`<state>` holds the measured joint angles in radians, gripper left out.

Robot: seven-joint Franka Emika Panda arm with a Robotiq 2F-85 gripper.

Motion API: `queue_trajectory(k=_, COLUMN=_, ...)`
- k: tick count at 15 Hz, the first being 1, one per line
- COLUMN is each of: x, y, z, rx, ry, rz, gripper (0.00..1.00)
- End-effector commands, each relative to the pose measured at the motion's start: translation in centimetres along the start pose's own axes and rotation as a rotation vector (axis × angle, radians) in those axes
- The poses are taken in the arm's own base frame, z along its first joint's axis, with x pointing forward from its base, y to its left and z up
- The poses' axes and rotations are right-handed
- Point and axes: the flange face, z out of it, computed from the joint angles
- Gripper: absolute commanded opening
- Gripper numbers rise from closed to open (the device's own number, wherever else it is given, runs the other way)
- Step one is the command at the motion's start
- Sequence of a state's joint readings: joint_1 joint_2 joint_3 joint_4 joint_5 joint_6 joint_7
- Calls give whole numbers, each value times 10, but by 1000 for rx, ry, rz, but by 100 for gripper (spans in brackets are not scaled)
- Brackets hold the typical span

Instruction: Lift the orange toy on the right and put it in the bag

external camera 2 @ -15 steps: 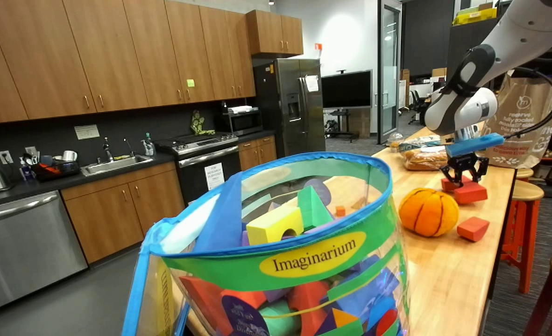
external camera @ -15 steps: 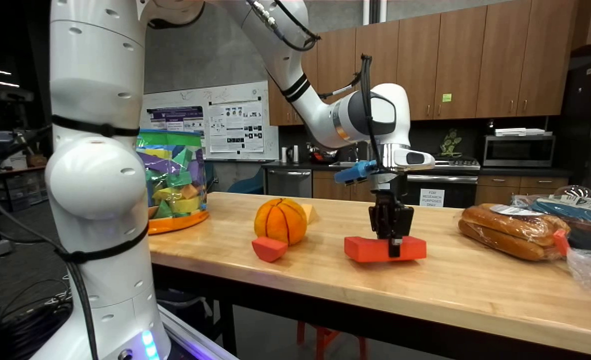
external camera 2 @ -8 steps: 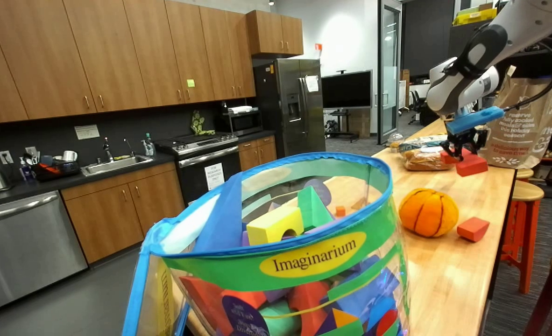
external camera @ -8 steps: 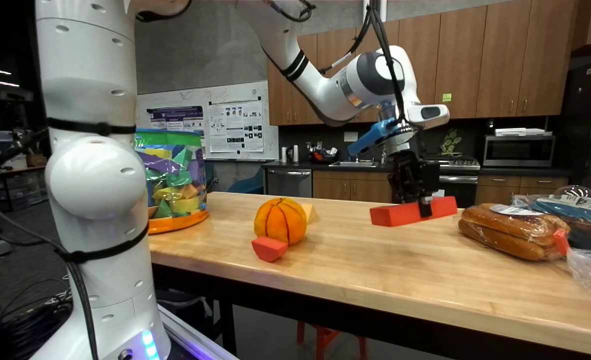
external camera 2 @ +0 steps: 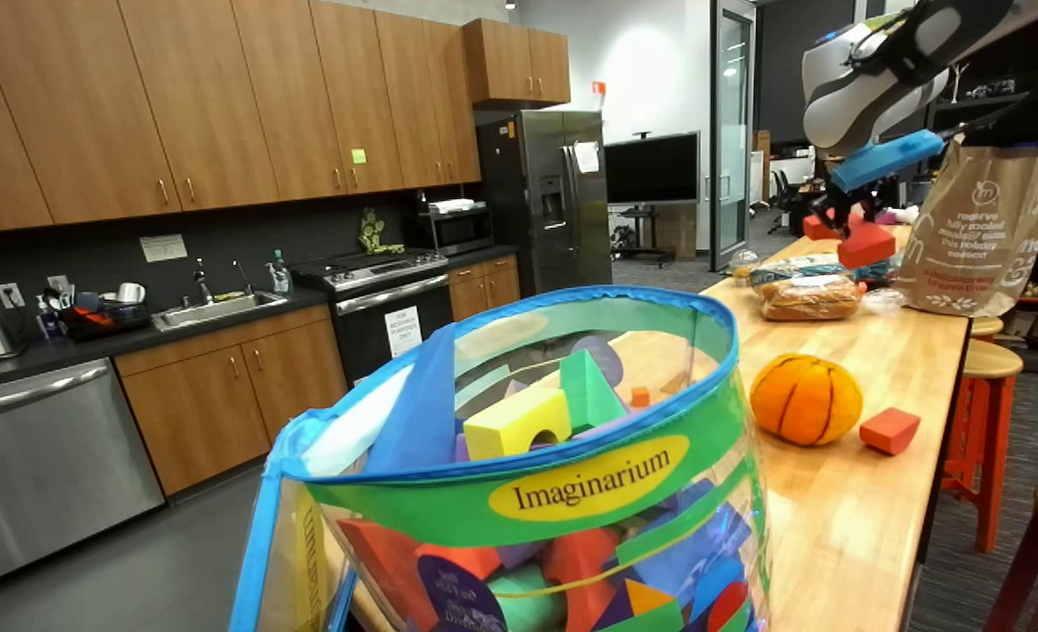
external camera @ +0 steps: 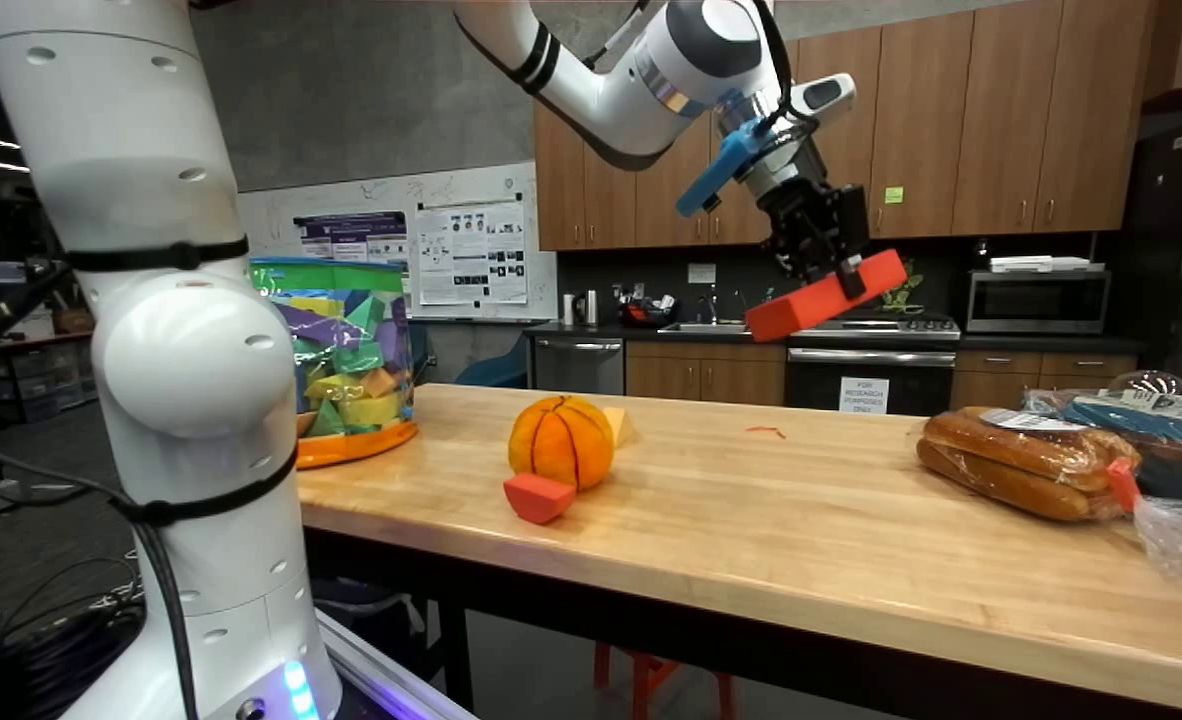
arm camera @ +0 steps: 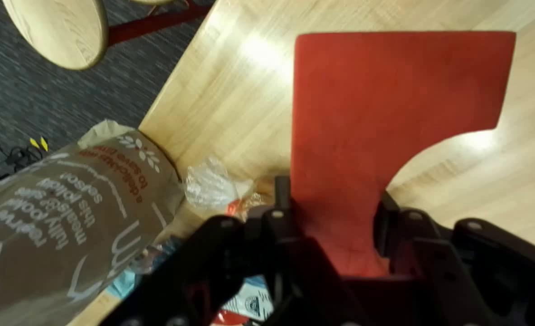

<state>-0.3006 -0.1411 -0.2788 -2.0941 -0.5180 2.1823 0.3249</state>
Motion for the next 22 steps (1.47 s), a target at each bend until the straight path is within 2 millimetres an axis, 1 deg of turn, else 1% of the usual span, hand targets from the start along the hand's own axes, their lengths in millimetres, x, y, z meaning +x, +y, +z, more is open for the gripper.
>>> queue_trajectory(k=1, x=-13, y=-12, z=-66, rx=-19, ry=137, rz=-53, gripper=16)
queue_trajectory(k=3, x=-20, y=-25, z=-100, rx=-32, ry=215, rz=-95, gripper=16)
queue_trajectory(k=4, x=-25, y=-35, z=-116, rx=-44, ry=255, rz=-123, gripper=16)
queue_trajectory(k=5, x=-29, y=-42, z=-129, rx=-51, ry=289, rz=-149, gripper=16)
queue_trajectory(k=6, x=-37, y=-52, z=-139, rx=-64, ry=328, rz=-185, gripper=16)
queue_trajectory(k=8, x=-51, y=-68, z=-151, rx=-91, ry=405, rz=-263, gripper=16)
queue_trajectory(k=10, x=-67, y=-79, z=-155, rx=-125, ry=486, rz=-337, gripper=16)
queue_trajectory(k=12, x=-89, y=-87, z=-150, rx=-154, ry=569, rz=-422, gripper=16)
queue_trajectory(k=13, x=-101, y=-90, z=-143, rx=-165, ry=609, rz=-458, gripper=16)
queue_trajectory(k=16, x=-139, y=-96, z=-132, rx=-180, ry=722, rz=-526, gripper=16)
queue_trajectory(k=18, x=-159, y=-96, z=-132, rx=-193, ry=780, rz=-510, gripper=16)
queue_trajectory(k=20, x=-167, y=-94, z=-134, rx=-247, ry=755, rz=-416, gripper=16)
queue_trajectory(k=22, x=-168, y=-88, z=-138, rx=-256, ry=710, rz=-297, gripper=16)
